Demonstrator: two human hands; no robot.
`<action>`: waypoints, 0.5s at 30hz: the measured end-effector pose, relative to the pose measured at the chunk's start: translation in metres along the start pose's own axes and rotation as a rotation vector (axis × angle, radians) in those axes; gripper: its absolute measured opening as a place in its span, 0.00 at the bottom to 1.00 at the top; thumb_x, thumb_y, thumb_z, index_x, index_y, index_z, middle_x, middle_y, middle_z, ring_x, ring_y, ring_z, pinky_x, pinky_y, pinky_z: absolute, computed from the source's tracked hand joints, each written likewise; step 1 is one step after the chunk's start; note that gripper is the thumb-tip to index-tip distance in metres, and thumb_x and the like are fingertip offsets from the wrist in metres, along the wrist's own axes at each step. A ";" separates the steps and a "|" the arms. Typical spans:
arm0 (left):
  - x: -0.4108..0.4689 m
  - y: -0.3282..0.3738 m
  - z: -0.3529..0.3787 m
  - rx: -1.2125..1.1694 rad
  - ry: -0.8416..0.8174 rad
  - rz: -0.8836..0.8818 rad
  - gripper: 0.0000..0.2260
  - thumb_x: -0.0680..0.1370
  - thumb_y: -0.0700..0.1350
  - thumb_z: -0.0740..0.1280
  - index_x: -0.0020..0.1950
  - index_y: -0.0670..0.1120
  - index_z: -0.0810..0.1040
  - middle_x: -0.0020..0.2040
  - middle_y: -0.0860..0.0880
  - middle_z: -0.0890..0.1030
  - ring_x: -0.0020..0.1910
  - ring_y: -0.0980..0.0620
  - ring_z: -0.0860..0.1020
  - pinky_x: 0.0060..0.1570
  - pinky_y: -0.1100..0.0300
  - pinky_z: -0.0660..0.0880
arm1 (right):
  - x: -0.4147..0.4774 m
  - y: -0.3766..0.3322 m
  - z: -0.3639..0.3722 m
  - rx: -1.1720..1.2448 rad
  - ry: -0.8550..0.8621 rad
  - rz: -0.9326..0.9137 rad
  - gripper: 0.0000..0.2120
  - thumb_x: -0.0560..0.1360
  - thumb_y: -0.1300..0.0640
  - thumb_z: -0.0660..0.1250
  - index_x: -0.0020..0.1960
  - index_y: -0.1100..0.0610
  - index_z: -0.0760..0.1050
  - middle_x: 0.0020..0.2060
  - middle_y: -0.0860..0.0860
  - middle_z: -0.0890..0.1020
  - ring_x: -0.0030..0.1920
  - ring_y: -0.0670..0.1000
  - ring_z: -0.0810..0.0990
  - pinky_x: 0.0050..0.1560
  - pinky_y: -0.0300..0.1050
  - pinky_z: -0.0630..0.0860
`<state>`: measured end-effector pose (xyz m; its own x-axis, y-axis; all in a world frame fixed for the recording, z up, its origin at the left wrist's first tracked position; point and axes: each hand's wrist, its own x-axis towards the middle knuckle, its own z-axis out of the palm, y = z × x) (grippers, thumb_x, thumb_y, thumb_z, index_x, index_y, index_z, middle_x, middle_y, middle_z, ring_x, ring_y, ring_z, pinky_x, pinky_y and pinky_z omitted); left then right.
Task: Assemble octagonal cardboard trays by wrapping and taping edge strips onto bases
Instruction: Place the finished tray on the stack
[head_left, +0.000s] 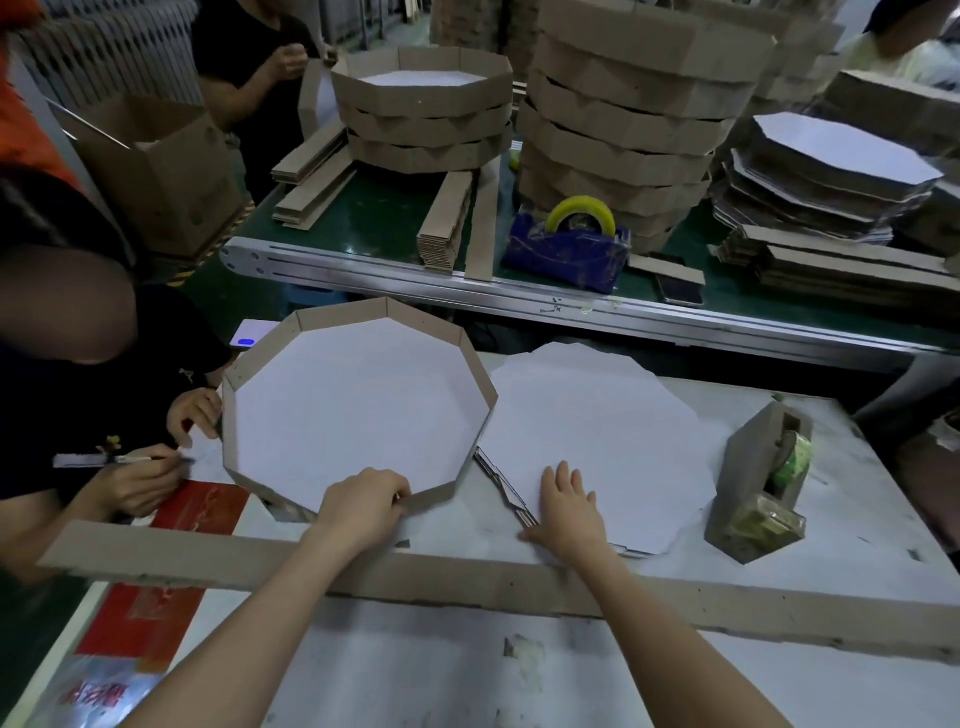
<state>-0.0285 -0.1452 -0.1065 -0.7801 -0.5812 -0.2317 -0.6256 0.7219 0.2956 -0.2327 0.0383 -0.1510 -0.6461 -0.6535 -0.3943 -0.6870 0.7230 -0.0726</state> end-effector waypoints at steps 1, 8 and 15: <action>-0.001 -0.001 0.000 -0.004 0.002 0.002 0.12 0.77 0.44 0.60 0.54 0.56 0.80 0.53 0.53 0.81 0.52 0.49 0.78 0.41 0.59 0.68 | -0.001 -0.002 -0.002 -0.004 -0.013 0.001 0.49 0.74 0.43 0.72 0.79 0.63 0.46 0.80 0.61 0.46 0.79 0.62 0.47 0.76 0.62 0.54; -0.011 0.003 -0.008 -0.043 0.079 0.034 0.14 0.81 0.47 0.60 0.66 0.54 0.75 0.64 0.55 0.75 0.63 0.53 0.73 0.55 0.58 0.71 | -0.021 -0.004 -0.003 -0.101 0.034 -0.029 0.27 0.80 0.55 0.63 0.74 0.65 0.57 0.72 0.62 0.61 0.73 0.60 0.61 0.68 0.54 0.66; -0.026 0.023 -0.036 -0.162 0.163 0.158 0.10 0.80 0.49 0.62 0.59 0.55 0.79 0.59 0.58 0.78 0.58 0.55 0.75 0.52 0.58 0.73 | -0.052 -0.007 -0.020 -0.271 0.253 -0.071 0.20 0.78 0.68 0.52 0.70 0.66 0.61 0.65 0.61 0.69 0.65 0.60 0.69 0.61 0.52 0.69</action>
<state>-0.0222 -0.1268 -0.0599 -0.8488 -0.5283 -0.0226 -0.4770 0.7466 0.4636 -0.2006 0.0631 -0.1115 -0.6321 -0.7590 -0.1560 -0.7743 0.6105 0.1667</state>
